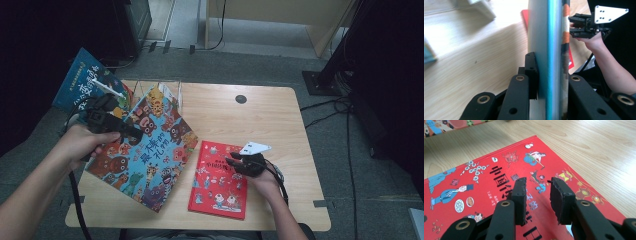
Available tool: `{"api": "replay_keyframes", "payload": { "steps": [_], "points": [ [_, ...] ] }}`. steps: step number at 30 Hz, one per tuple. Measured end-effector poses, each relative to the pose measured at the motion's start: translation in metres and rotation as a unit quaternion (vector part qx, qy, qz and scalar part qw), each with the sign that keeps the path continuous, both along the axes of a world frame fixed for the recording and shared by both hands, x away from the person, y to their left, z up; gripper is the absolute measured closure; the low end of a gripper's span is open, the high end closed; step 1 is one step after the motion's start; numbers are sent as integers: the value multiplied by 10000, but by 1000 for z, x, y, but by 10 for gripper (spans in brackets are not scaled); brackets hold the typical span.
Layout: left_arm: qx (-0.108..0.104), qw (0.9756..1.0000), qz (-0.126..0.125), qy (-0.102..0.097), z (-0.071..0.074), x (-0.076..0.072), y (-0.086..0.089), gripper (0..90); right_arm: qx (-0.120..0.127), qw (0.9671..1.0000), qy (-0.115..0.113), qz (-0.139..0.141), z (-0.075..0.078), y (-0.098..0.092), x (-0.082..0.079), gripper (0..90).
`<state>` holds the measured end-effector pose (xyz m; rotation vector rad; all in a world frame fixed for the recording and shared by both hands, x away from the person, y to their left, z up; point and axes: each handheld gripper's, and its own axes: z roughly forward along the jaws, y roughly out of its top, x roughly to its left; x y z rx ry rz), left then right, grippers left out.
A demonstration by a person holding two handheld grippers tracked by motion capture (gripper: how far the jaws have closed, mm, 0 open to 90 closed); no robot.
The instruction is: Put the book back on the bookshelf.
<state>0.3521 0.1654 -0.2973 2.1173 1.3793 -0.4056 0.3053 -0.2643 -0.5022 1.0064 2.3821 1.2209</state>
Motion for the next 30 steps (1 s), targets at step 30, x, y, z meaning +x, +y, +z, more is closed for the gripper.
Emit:
{"api": "replay_keyframes", "payload": {
  "steps": [30],
  "points": [
    [39, 9907, 1353, -128, 31, -19, 123, 807, -268, 9993, 119, 247, -4, 12, 7, 659]
  ]
}}
